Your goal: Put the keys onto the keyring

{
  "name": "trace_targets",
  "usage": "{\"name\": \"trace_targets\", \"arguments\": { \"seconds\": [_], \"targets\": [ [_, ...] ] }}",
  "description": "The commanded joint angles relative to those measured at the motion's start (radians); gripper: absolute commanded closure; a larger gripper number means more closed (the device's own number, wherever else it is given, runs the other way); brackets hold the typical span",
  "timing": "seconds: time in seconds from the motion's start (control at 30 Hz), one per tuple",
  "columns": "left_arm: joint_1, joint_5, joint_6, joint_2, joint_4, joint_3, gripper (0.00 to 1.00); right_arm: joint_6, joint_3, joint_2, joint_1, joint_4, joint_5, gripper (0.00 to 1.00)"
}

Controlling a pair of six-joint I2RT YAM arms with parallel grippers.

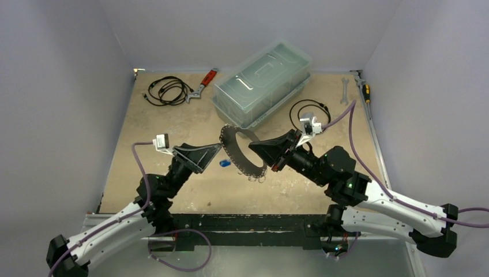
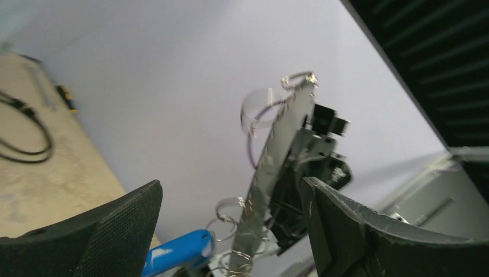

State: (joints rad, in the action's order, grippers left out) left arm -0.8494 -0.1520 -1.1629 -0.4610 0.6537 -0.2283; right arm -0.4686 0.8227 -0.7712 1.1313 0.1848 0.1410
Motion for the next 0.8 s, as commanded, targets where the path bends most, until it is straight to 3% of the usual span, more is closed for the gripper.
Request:
{"name": "trace_targets", "arguments": {
  "seconds": [0.0,0.13,0.3,0.6,0.77],
  "targets": [
    [0.002,-0.3,0.096,0.118,-0.549,-0.109,0.07,0.044,0.113,-0.028,-0.005,-0.191,0.071,1.0],
    [0.002,-0.458,0.168,0.145,-0.824,-0.186,0.05,0.11,0.206,-0.116,-0.006,-0.39,0.07,1.0],
    [0.002,-0.529,0.305,0.112,-0.96,-0.275,0.05,0.2,0.323,-0.258,-0.005,-0.595,0.094,1.0],
    [0.002,-0.413,0.781,0.008,-1.066,-0.503,0.06,0.275,0.374,-0.424,-0.005,-0.708,-0.007,1.0],
    [0.003,-0.334,0.918,-0.024,-1.043,-0.481,0.05,0.294,0.366,-0.464,-0.005,-0.683,-0.048,1.0]
  ]
}}
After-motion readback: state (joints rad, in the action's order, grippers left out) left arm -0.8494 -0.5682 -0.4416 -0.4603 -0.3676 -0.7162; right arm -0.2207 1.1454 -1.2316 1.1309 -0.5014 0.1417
